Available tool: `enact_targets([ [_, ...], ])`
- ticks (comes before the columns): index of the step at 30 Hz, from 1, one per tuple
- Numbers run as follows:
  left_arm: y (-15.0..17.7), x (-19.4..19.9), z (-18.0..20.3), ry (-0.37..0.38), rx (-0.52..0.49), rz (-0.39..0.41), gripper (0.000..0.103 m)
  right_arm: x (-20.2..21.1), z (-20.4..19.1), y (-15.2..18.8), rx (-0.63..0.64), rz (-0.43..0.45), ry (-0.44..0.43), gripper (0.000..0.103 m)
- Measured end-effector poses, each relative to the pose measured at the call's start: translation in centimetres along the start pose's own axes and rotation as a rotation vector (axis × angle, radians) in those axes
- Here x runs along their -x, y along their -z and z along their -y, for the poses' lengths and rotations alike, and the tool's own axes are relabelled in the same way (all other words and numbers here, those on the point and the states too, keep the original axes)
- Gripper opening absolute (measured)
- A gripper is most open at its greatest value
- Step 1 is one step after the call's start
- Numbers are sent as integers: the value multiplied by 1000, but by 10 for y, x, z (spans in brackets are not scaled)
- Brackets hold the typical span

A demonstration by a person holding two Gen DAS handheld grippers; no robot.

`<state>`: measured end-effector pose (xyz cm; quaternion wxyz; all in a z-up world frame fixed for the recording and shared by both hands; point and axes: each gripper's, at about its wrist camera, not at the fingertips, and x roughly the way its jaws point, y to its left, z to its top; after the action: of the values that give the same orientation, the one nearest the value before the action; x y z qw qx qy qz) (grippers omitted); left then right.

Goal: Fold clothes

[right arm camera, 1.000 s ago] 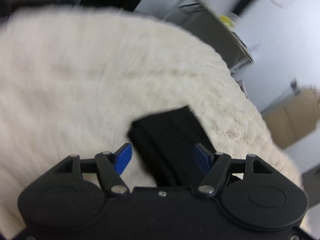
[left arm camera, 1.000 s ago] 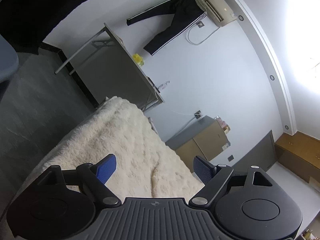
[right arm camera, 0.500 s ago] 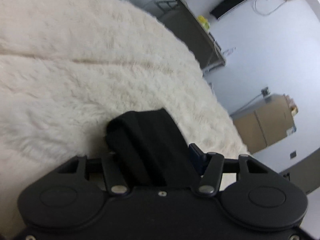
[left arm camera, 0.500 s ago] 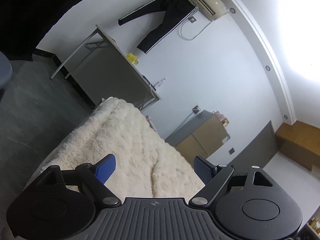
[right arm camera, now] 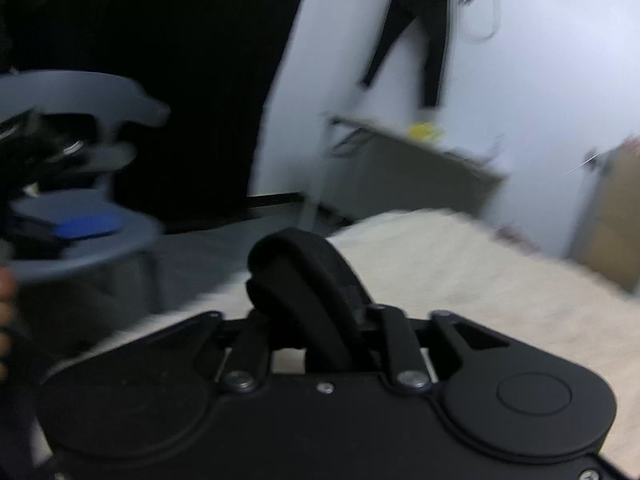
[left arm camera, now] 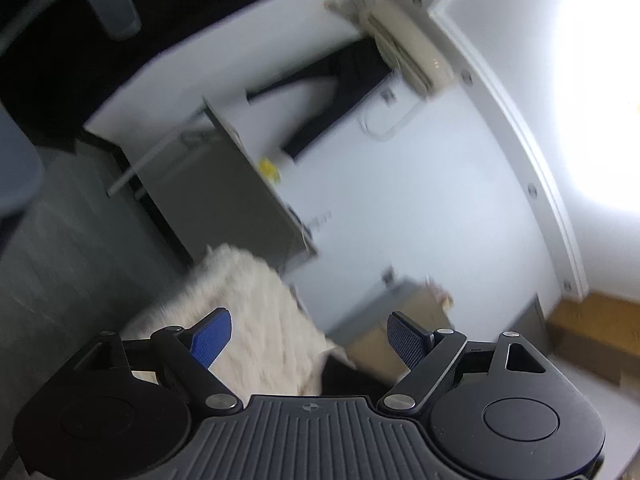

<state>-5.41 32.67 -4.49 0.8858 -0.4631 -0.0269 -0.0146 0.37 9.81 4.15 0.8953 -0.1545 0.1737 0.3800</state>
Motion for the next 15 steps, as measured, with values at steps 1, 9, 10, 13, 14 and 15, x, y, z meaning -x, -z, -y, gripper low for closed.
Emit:
enact_targets([
  [1, -2, 3, -2, -3, 13, 9, 81, -4, -9, 4, -1, -16, -48, 48],
  [9, 7, -18, 29, 18, -180, -136, 81, 79, 117, 52, -461, 0, 19, 71],
  [10, 10, -23, 34, 16, -210, -162, 82, 85, 142, 66, -551, -19, 54, 71],
  [13, 18, -32, 39, 13, -246, -209, 82, 112, 210, 129, -897, -79, 143, 70],
  [14, 20, -33, 39, 9, -244, -214, 82, 122, 225, 154, -1013, -93, 150, 69],
  [15, 21, -34, 38, 5, -241, -218, 82, 133, 237, 181, -1138, -98, 154, 68],
])
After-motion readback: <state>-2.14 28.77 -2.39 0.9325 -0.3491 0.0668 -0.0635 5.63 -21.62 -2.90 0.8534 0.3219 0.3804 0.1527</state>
